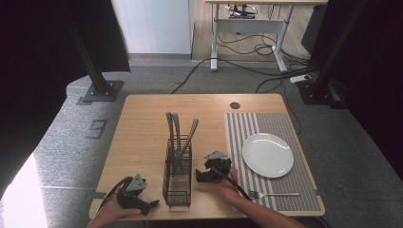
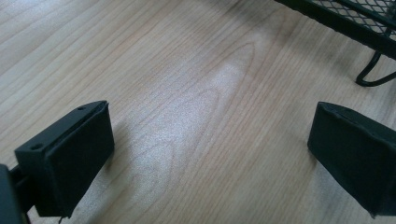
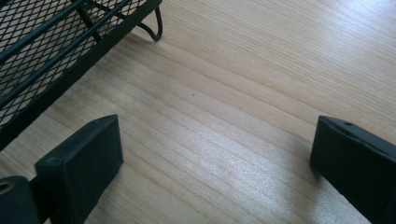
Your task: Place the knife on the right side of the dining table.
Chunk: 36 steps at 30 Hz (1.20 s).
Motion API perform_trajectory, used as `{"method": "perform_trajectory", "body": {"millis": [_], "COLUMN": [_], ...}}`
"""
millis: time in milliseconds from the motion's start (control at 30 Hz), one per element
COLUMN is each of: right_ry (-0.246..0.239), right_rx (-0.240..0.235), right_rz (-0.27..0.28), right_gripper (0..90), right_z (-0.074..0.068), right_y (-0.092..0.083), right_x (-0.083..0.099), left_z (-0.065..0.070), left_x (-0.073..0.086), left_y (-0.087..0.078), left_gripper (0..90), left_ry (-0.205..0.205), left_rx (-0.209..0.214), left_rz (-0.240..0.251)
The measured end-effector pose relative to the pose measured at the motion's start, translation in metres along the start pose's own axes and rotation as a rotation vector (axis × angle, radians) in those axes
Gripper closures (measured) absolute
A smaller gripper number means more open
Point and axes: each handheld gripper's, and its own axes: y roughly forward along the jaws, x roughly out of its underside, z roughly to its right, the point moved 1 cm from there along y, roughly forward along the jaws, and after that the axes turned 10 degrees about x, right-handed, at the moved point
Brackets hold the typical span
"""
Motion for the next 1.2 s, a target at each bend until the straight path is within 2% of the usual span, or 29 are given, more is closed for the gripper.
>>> {"method": "perform_trajectory", "body": {"millis": [167,267,433,533,600,833,1200], "right_ry": [-0.006,0.029,0.044,0.033,0.042,0.088,0.090], "right_rx": [-0.014,-0.048,-0.066,-0.110,-0.132,-0.147,-0.172], "right_rz": [0.021,0.016,0.048,0.061,0.069,0.124,0.178], "right_gripper": [10.1,12.5,14.5,16.5,17.3,18.2,17.6], "right_z": [-0.001,-0.001,0.005,0.011,0.015,0.030,0.042], "right_y": [-0.002,-0.006,-0.017,-0.023,-0.027,-0.041,-0.055], "right_x": [0.000,-0.002,-0.009,-0.013,-0.016,-0.024,-0.039], "left_z": [0.000,0.000,0.000,0.000,0.000,0.000,0.000], "left_x": [0.000,0.000,0.000,0.000,0.000,0.000,0.000], "left_y": [0.000,0.000,0.000,0.000,0.000,0.000,0.000], "left_gripper": [0.1,0.1,0.1,0.1,0.1,0.1,0.1], "left_ry": [0.001,0.001,0.000,0.000,0.000,0.000,0.000], "left_rx": [0.001,0.000,-0.001,-0.001,-0.001,-0.001,-0.001], "left_rz": [0.000,0.000,0.000,0.000,0.000,0.000,0.000]}}
